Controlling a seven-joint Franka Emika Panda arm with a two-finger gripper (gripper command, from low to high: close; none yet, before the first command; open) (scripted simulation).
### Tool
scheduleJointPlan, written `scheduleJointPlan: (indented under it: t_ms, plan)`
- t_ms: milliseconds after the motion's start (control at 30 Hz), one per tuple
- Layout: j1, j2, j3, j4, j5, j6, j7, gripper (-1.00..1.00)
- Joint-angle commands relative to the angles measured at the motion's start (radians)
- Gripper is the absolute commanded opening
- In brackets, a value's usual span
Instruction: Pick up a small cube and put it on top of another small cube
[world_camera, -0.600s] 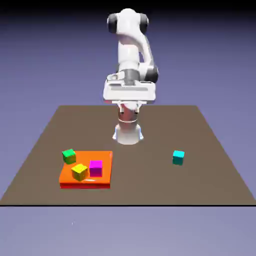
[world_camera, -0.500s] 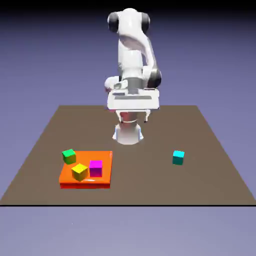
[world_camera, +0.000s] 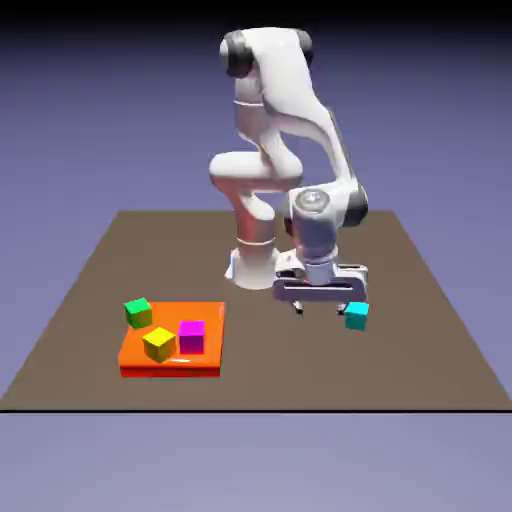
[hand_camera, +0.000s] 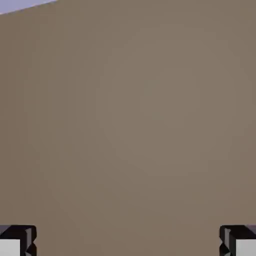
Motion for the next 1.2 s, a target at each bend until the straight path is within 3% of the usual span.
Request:
scheduleJointPlan:
  t_ms: [0,200,600,633,1067,1167]
  plan:
    - [-0.004,0.036,0.022,0.014,0.016,-0.034,0.020,0.00]
    - [-0.019,0.251,0.148,0.097,0.114,-0.236,0.137,0.00]
    - [0.403,0.325,-0.186,0.076,0.331,-0.136,-0.026,0.00]
    - [0.403,0.325,-0.186,0.076,0.331,-0.136,-0.026,-1.00]
    - [-0.023,0.250,0.151,0.097,0.112,-0.237,0.138,-1.00]
    - [-0.029,0.253,0.098,0.142,0.034,-0.277,0.052,-1.00]
